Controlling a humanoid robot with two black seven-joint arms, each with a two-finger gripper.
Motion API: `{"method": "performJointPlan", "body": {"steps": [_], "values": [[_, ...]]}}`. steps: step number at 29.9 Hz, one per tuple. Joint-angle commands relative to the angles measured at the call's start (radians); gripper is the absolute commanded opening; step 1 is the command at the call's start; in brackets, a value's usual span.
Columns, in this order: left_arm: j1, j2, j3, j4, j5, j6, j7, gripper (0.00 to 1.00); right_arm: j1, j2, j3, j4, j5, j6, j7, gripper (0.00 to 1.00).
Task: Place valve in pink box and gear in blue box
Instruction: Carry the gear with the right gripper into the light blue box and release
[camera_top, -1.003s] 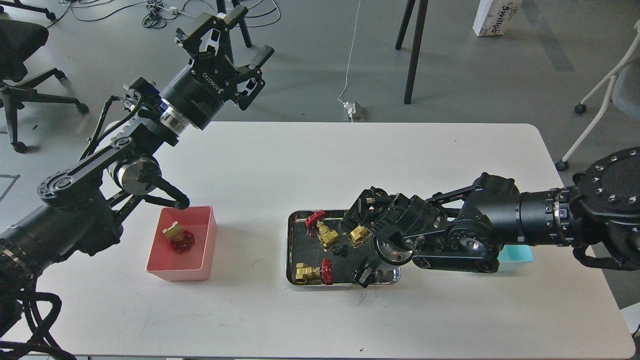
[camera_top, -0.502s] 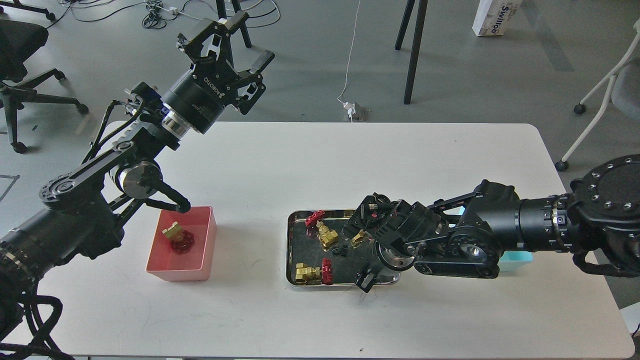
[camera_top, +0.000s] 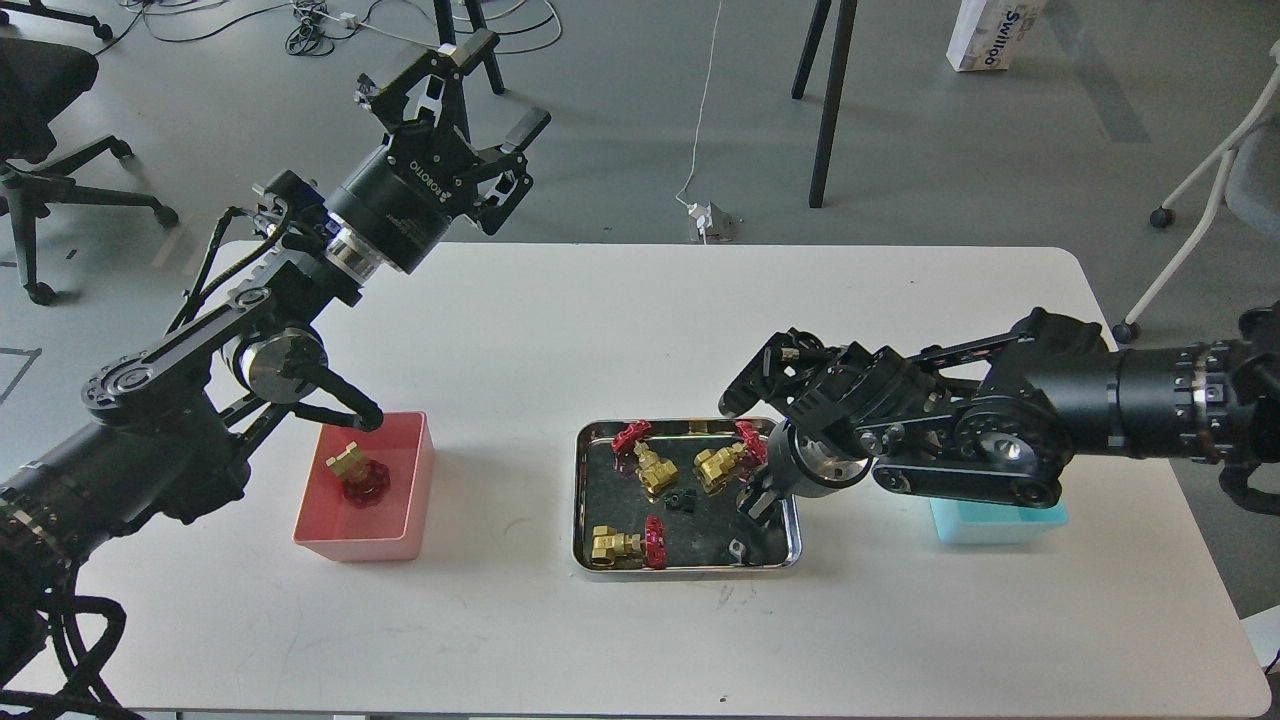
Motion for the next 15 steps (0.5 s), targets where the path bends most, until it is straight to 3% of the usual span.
{"method": "performJointPlan", "body": {"steps": [1,7,13,15], "values": [[0.000,-0.015,0.000,0.000,0.000,0.000,0.000,0.77,0.037,-0.252,0.111,0.081,0.009,-0.001,0.004,0.08],[-0.002,-0.051,0.000,0.002,0.002,0.000,0.000,0.77,-0.053,-0.618,0.165,0.138,0.029,-0.001,0.006,0.08],[-0.003,-0.086,0.011,0.002,0.008,0.000,0.000,0.77,-0.227,-0.641,0.246,0.129,0.021,-0.001,0.004,0.10],[-0.002,-0.086,0.011,0.002,0.008,0.000,0.000,0.77,-0.262,-0.633,0.278,0.124,0.020,-0.001,0.003,0.20]]}}
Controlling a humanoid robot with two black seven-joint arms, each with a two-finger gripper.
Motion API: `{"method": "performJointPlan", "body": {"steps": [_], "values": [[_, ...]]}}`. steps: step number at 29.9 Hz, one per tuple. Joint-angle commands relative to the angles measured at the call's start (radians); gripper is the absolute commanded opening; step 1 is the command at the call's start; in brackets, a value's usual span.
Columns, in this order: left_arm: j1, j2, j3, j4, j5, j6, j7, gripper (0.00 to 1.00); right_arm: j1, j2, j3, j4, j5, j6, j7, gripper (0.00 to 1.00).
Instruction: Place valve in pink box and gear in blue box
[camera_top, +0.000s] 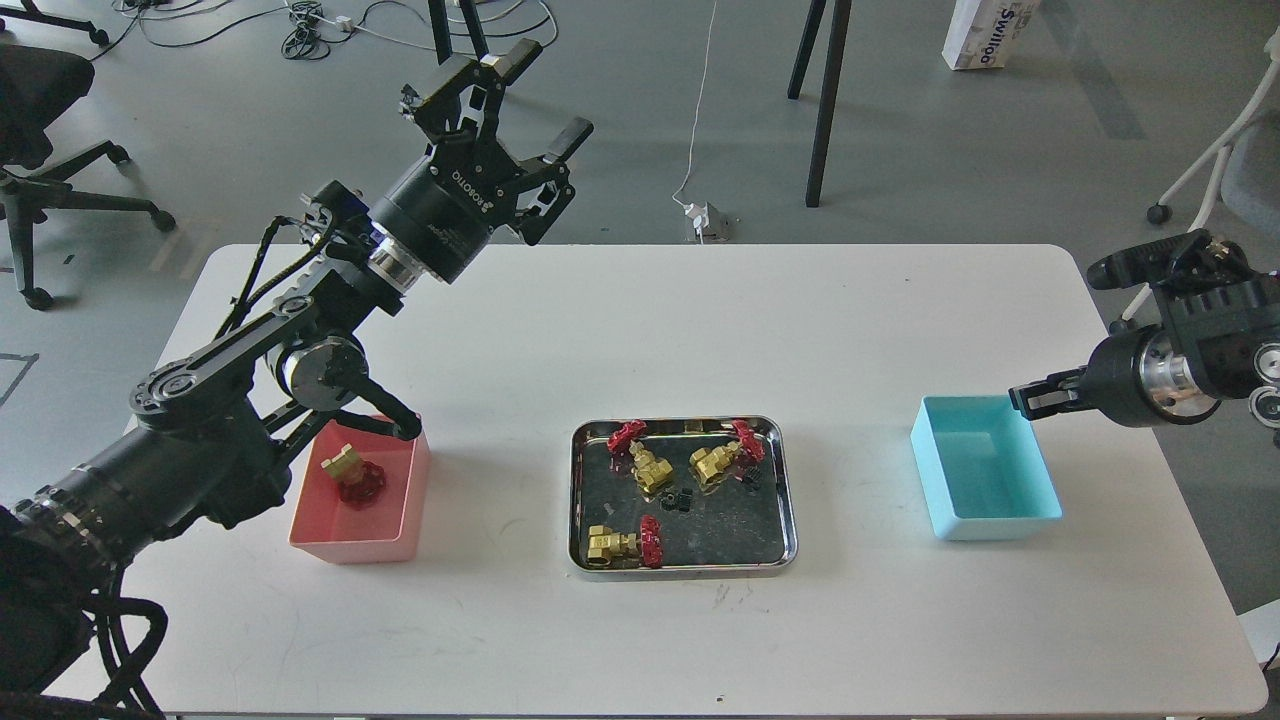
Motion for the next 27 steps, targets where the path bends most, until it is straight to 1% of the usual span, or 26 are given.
{"method": "performJointPlan", "body": {"steps": [1,3,4,5,6,10,12,15,16,17,18,19,20,21,22,24,27], "values": [[-0.001,-0.002,0.001,0.000,0.001,0.000,0.000,0.77,-0.071,0.007,0.059,-0.011,-0.003,0.000,-0.003,0.30],[0.001,0.004,0.003,0.000,0.000,0.000,0.000,0.77,-0.085,0.009,0.081,-0.017,0.004,0.000,-0.004,0.47],[0.001,0.006,0.003,0.000,0.000,0.000,0.000,0.77,-0.090,0.007,0.087,-0.019,0.007,0.000,-0.004,0.60],[0.001,0.006,0.003,0.000,0.001,0.000,0.000,0.77,-0.090,0.007,0.093,-0.020,0.009,0.000,-0.004,0.82],[0.001,0.006,0.003,0.000,0.000,0.000,0.000,0.77,-0.090,0.007,0.095,-0.020,0.011,0.000,-0.004,1.00],[-0.001,-0.002,0.005,0.002,0.001,0.000,0.000,0.77,-0.091,0.005,0.139,-0.029,0.018,0.000,0.000,1.00],[-0.007,-0.002,0.006,0.006,0.003,0.000,0.000,0.77,-0.091,0.005,0.206,-0.052,0.064,0.000,0.002,1.00],[-0.025,0.006,0.008,0.018,0.005,0.000,0.000,0.78,-0.095,0.013,0.349,-0.129,0.313,0.000,0.005,1.00],[-0.041,0.010,0.009,0.031,0.005,0.000,0.000,0.78,-0.096,0.024,0.404,-0.162,0.457,0.000,0.011,1.00],[-0.057,0.012,0.009,0.047,0.005,0.000,0.000,0.78,-0.096,0.036,0.450,-0.193,0.609,0.000,0.031,1.00],[-0.076,0.014,0.011,0.064,0.006,0.000,0.000,0.79,-0.098,0.041,0.498,-0.225,0.818,0.000,0.087,1.00],[-0.097,0.014,0.011,0.081,0.005,0.000,0.000,0.79,-0.102,0.042,0.519,-0.248,1.030,0.000,0.170,1.00],[-0.116,0.018,0.011,0.096,0.003,0.000,0.000,0.79,-0.111,0.047,0.530,-0.270,1.202,0.000,0.231,1.00],[-0.133,0.029,0.011,0.118,-0.005,0.000,0.000,0.81,-0.118,0.048,0.536,-0.291,1.351,0.000,0.284,1.00],[-0.148,0.041,0.011,0.144,-0.012,0.000,0.000,0.81,-0.122,0.053,0.544,-0.310,1.448,0.000,0.315,1.00],[-0.166,0.061,0.008,0.201,-0.043,0.000,0.000,0.83,-0.136,0.090,0.549,-0.344,1.569,0.000,0.361,1.00],[-0.166,0.057,0.000,0.257,-0.095,0.000,0.000,0.87,-0.177,0.171,0.558,-0.413,1.629,0.000,0.451,1.00]]}}
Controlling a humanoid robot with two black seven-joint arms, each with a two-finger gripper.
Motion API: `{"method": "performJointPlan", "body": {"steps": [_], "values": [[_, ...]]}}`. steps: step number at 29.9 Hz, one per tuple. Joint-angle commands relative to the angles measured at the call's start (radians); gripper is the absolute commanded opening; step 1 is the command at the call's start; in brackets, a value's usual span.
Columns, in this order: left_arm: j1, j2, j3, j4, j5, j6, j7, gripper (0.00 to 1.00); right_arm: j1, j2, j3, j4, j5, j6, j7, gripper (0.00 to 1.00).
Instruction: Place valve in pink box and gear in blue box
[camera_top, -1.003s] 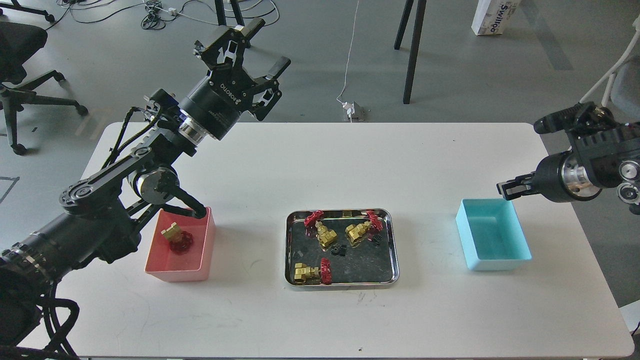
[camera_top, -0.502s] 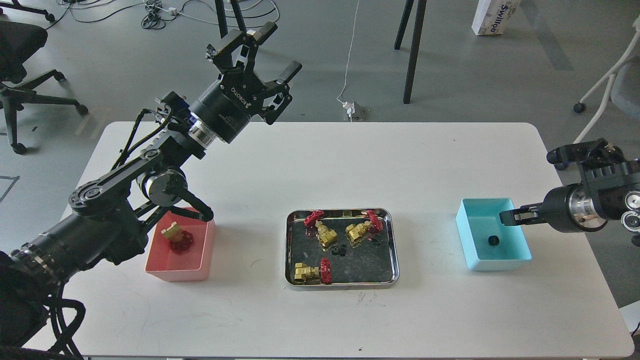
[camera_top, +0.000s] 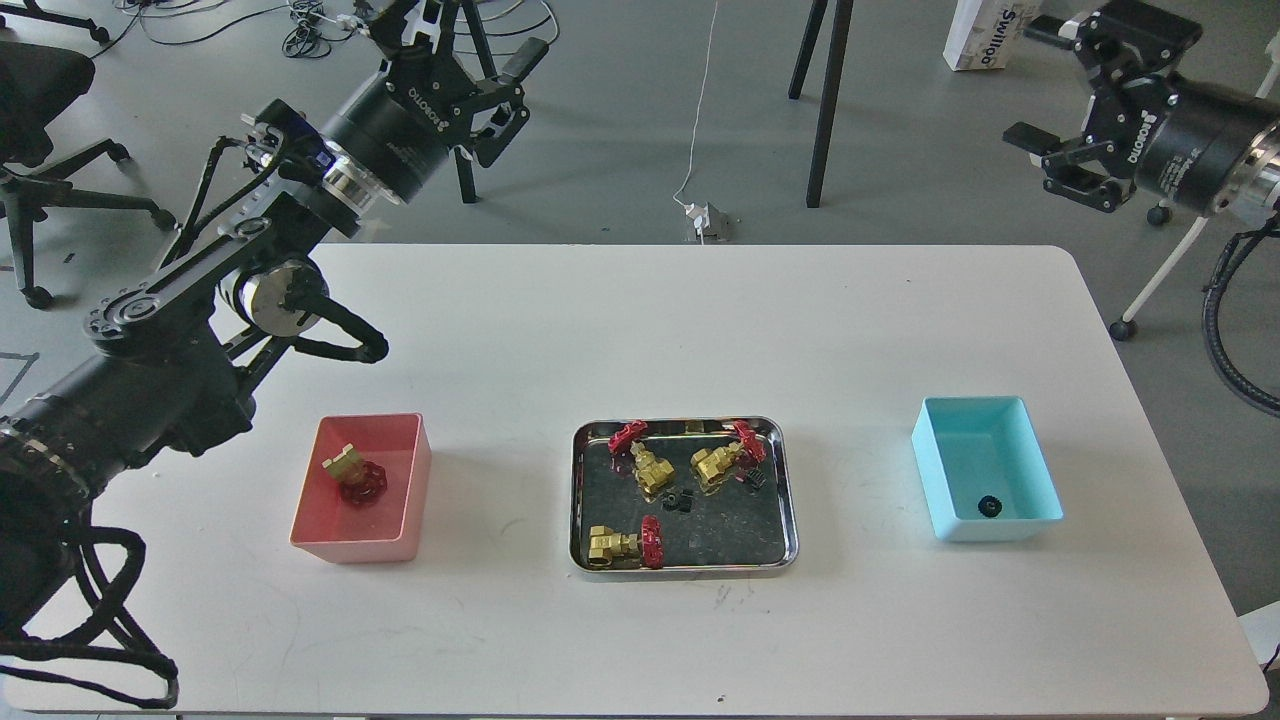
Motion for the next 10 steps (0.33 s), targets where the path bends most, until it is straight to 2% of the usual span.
{"method": "performJointPlan", "body": {"steps": [1,3,10], "values": [[-0.002,-0.001,-0.014,0.074,-0.063,0.000,0.000,0.87,-0.049,0.092,0.020,-0.092,0.318,0.000,0.116,1.00],[0.005,-0.014,-0.020,0.106,-0.114,0.000,0.000,0.89,-0.079,0.133,0.048,-0.137,0.323,0.000,0.147,1.00],[0.028,-0.054,-0.023,0.131,-0.168,0.000,0.000,0.92,-0.171,0.205,0.208,-0.149,0.323,0.000,0.157,1.00]]}}
